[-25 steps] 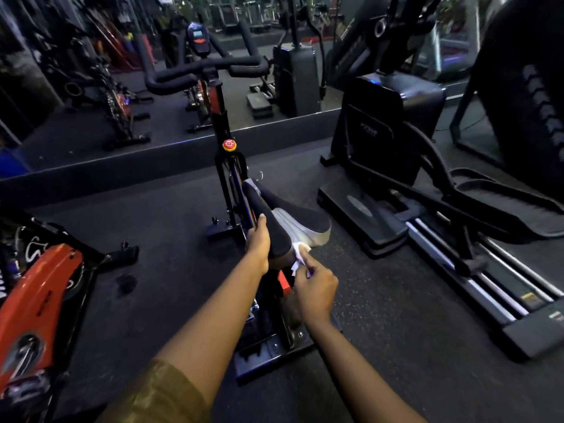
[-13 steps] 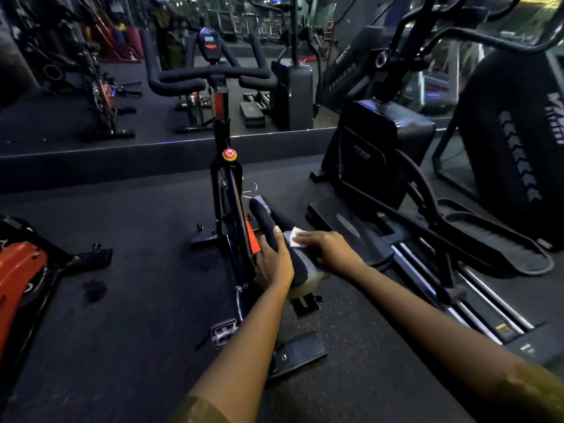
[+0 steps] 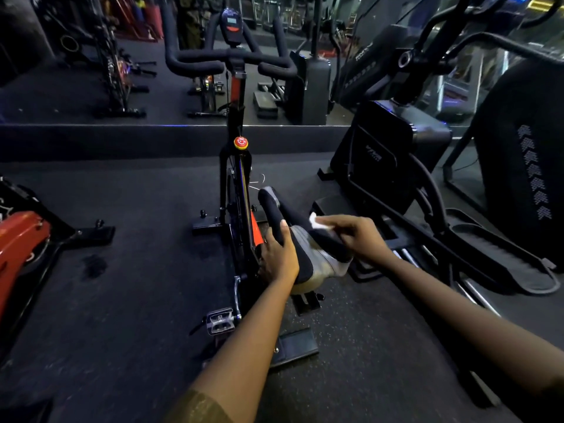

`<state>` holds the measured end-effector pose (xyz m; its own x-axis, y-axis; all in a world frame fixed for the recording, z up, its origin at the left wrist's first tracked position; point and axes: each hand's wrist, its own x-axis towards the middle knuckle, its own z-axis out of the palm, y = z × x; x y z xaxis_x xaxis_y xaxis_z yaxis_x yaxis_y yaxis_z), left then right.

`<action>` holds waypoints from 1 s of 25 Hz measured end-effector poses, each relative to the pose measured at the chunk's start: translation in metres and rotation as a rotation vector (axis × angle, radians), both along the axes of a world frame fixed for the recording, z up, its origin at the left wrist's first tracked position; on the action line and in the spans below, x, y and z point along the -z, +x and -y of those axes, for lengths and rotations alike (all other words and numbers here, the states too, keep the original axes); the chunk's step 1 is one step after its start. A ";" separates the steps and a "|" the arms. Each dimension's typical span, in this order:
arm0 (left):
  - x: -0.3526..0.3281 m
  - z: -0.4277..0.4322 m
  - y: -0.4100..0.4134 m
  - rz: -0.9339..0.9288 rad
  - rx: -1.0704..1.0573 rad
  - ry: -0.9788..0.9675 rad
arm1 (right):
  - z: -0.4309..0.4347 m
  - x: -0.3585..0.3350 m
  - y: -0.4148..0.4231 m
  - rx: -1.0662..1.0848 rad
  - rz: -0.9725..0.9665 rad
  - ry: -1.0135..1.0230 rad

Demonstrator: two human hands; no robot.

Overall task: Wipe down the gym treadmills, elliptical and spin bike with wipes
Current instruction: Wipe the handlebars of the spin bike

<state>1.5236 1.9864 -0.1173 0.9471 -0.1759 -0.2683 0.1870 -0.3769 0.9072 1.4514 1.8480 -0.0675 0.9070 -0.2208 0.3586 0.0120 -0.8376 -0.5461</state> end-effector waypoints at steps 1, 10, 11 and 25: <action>0.000 0.000 0.000 0.002 0.004 0.007 | 0.003 -0.003 0.012 -0.029 -0.035 -0.068; -0.001 -0.002 0.001 0.020 0.011 0.042 | -0.018 0.029 -0.028 -0.085 -0.056 -0.453; -0.001 -0.002 0.001 0.022 0.016 0.047 | -0.025 0.030 -0.036 -0.088 -0.033 -0.492; -0.045 0.026 0.005 0.467 0.224 0.102 | 0.062 0.012 -0.040 0.000 0.195 0.240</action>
